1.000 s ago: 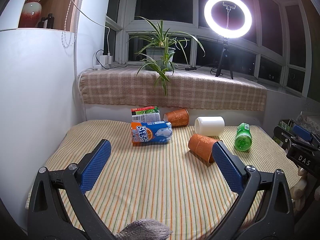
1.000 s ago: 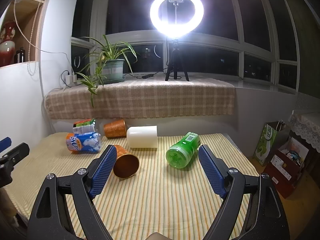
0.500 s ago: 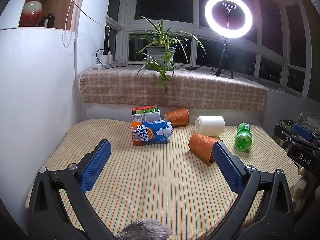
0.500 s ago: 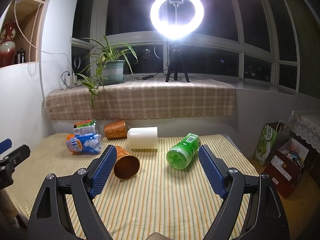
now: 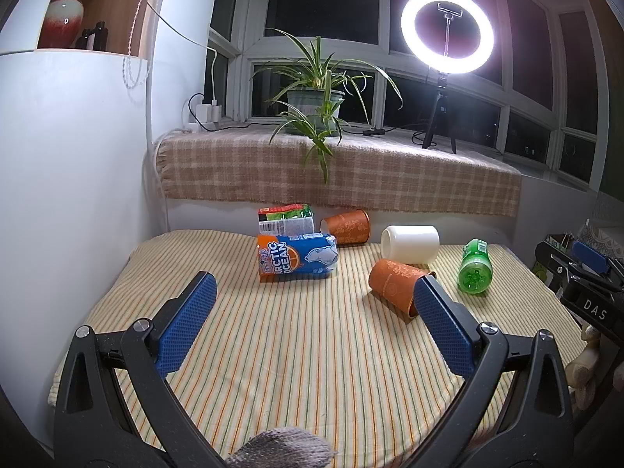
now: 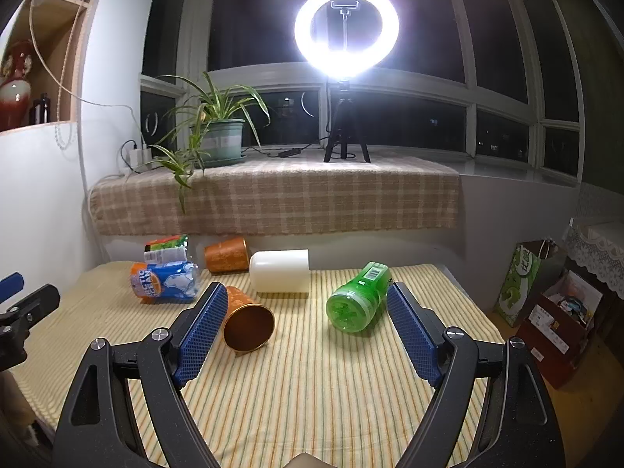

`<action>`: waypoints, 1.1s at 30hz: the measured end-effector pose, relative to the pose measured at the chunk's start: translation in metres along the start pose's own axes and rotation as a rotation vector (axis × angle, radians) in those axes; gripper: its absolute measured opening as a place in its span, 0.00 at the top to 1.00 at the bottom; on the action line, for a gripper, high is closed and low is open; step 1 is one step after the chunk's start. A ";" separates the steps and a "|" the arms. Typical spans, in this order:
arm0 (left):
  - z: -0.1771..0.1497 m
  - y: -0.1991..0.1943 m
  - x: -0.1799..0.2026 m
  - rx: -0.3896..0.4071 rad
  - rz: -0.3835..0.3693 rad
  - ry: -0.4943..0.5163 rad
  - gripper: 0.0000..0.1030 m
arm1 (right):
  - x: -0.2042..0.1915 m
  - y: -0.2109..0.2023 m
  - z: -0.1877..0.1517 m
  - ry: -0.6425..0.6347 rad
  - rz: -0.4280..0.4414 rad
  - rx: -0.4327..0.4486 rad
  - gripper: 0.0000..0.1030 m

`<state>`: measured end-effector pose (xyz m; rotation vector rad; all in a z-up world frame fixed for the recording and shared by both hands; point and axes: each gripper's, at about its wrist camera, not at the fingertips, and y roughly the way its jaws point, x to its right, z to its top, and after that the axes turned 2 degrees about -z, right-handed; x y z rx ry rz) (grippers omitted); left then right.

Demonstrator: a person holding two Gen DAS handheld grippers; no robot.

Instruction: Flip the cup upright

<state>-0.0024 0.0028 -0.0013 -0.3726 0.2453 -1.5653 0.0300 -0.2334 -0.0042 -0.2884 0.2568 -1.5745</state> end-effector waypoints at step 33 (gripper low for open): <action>-0.028 0.019 -0.054 -0.110 0.073 -0.055 0.00 | -0.078 0.081 0.014 -0.279 0.443 -0.130 0.19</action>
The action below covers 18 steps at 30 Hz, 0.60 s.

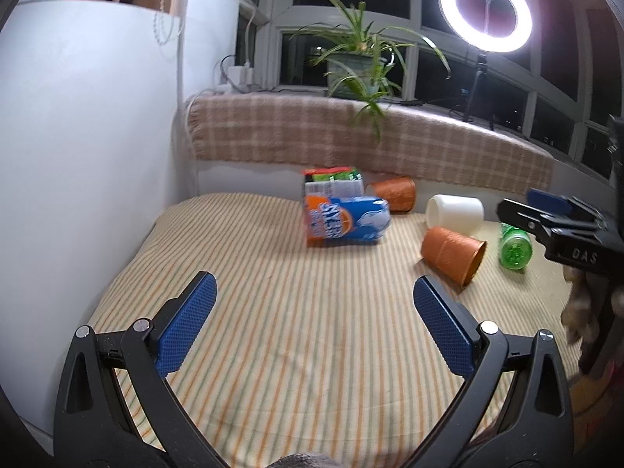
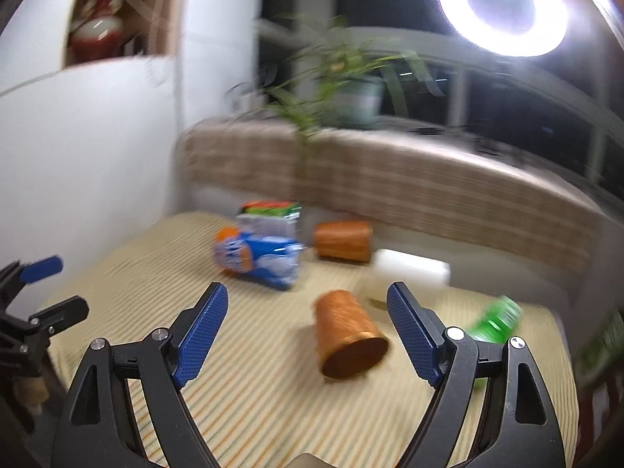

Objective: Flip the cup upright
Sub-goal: 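Reach the right gripper to the fallen Arctic Ocean cup and close on it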

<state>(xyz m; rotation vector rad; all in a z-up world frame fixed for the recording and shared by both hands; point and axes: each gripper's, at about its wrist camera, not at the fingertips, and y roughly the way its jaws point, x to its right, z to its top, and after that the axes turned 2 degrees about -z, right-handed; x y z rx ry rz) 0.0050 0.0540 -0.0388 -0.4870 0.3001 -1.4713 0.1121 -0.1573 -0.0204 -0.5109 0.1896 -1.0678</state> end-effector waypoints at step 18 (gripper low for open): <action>-0.018 -0.008 -0.064 -0.026 0.092 -0.109 0.00 | -0.085 0.134 0.041 -0.651 0.225 -0.290 0.20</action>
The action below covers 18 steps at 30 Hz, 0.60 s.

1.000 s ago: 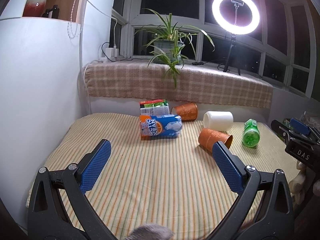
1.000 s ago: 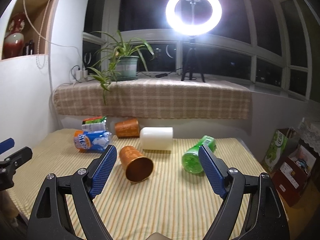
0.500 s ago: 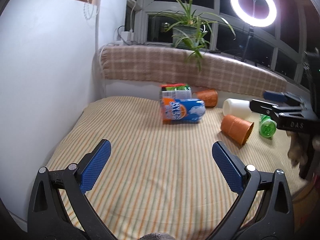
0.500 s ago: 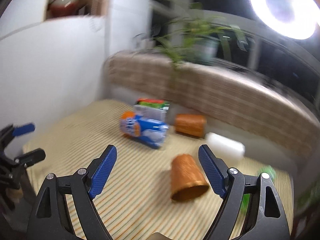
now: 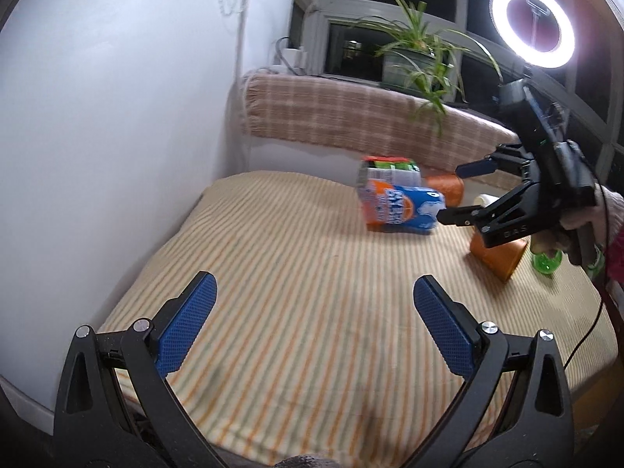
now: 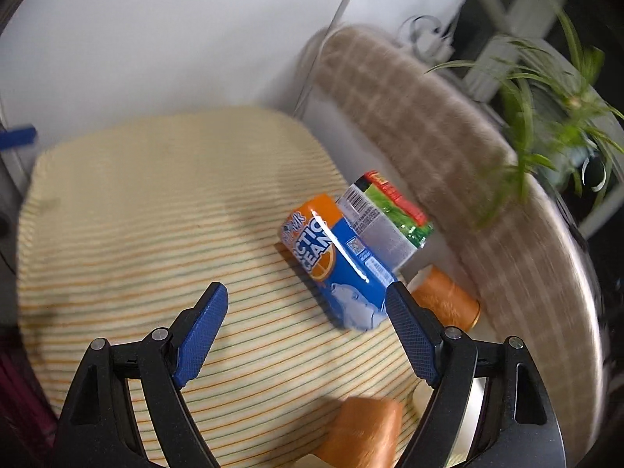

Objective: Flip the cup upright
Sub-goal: 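Reach the right gripper to the fallen Arctic Ocean cup and close on it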

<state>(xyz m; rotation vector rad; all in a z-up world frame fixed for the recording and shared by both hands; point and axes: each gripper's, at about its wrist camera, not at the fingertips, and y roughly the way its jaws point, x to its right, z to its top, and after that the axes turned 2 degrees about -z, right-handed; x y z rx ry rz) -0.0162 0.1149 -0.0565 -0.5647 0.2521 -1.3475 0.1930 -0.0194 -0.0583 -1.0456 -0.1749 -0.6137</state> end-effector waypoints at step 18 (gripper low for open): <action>-0.003 0.012 -0.035 -0.026 0.056 -0.074 0.00 | 0.037 0.081 0.034 -0.086 0.101 -0.164 0.30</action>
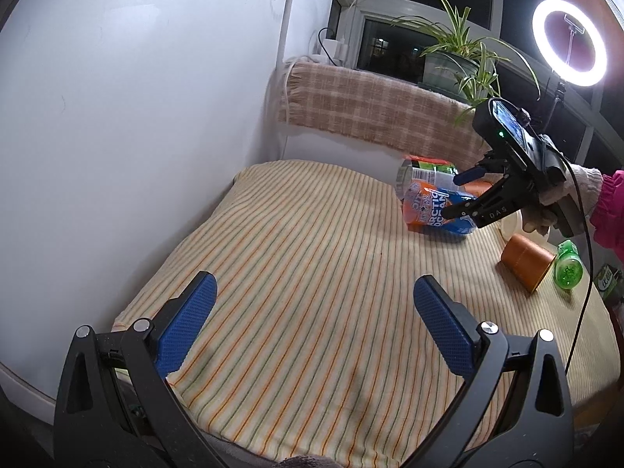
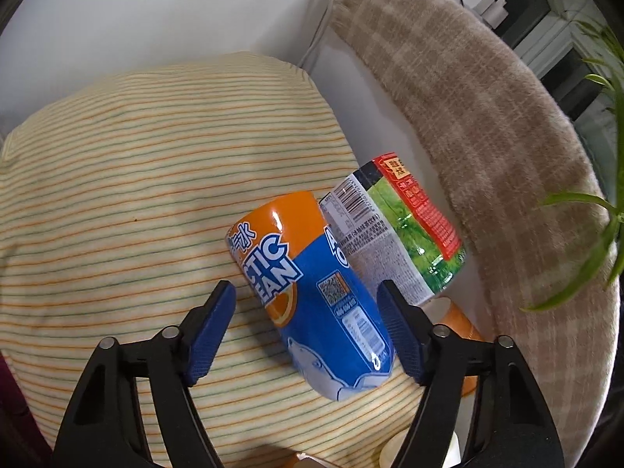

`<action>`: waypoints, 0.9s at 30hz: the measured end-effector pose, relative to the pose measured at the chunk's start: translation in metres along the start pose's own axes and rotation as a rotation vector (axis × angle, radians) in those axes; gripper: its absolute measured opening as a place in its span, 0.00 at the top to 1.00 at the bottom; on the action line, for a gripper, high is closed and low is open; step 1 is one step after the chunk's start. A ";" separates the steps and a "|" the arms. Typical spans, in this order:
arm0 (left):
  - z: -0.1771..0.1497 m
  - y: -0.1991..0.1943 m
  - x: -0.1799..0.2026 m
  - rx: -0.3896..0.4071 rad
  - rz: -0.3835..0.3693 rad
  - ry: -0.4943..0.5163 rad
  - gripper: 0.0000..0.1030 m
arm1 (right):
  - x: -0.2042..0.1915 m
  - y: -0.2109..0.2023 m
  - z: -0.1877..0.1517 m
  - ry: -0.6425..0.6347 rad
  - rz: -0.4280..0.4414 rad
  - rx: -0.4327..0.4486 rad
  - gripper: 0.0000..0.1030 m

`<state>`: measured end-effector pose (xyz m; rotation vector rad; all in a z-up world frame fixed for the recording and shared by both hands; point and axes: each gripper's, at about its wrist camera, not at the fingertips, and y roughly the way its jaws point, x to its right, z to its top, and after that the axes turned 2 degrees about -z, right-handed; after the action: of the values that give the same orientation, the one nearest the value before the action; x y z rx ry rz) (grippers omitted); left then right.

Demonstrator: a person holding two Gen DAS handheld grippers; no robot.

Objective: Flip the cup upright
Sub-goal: 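Reach the right gripper to the fallen Arctic Ocean cup and close on it, then lift the Arctic Ocean cup with the right gripper and rotate it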

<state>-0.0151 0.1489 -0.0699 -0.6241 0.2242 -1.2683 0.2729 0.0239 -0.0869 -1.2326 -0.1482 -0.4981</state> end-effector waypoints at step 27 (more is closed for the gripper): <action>0.000 0.001 -0.003 -0.004 0.001 -0.021 0.00 | -0.021 0.033 0.008 -0.201 -0.033 -0.126 0.35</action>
<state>-0.0153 0.1519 -0.0716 -0.6400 0.2093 -1.2603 0.2707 0.0455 -0.1208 -1.4044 -0.3118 -0.4164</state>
